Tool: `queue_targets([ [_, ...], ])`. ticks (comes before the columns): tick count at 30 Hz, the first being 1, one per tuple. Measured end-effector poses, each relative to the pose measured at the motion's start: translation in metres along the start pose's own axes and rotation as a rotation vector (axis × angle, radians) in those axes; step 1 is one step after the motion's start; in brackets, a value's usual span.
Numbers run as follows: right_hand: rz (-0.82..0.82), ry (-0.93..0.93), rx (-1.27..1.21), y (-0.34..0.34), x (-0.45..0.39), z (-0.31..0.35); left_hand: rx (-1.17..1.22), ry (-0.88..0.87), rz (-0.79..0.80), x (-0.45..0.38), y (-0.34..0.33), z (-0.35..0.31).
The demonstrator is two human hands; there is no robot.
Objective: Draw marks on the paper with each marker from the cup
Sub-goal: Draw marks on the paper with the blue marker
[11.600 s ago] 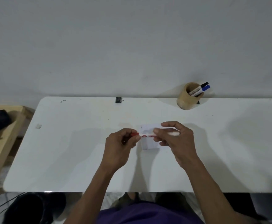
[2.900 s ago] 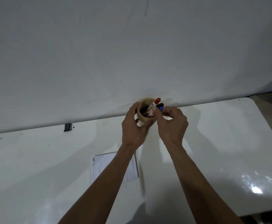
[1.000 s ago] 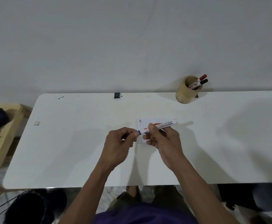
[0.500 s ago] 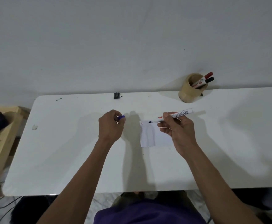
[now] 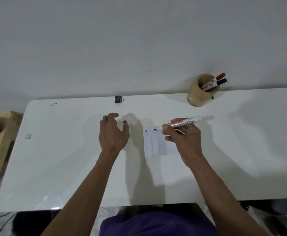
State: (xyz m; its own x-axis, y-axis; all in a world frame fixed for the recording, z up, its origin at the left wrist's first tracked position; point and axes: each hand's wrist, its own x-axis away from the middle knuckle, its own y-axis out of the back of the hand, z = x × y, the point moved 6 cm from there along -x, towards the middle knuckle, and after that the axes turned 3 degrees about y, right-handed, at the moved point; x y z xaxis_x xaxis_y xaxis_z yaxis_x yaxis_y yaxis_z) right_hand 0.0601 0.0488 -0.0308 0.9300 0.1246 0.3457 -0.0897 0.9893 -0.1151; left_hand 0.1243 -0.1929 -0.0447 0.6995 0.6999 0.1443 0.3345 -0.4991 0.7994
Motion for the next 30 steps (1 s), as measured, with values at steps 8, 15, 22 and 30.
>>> queue_targets([
  [8,0.159,0.148,0.208,-0.011,-0.021,-0.021,-0.105,-0.465,0.021,0.079,-0.047,0.011],
  [15,0.216,0.256,0.347,-0.02,-0.042,-0.029,-0.33,-0.524,0.029,0.083,-0.065,0.018],
  [22,0.207,0.246,0.417,-0.021,-0.053,-0.043,-0.34,-0.551,-0.059,0.083,-0.067,0.018],
  [30,0.199,0.252,0.438,-0.021,-0.054,-0.044,-0.318,-0.568,-0.097,0.081,-0.067,0.017],
])
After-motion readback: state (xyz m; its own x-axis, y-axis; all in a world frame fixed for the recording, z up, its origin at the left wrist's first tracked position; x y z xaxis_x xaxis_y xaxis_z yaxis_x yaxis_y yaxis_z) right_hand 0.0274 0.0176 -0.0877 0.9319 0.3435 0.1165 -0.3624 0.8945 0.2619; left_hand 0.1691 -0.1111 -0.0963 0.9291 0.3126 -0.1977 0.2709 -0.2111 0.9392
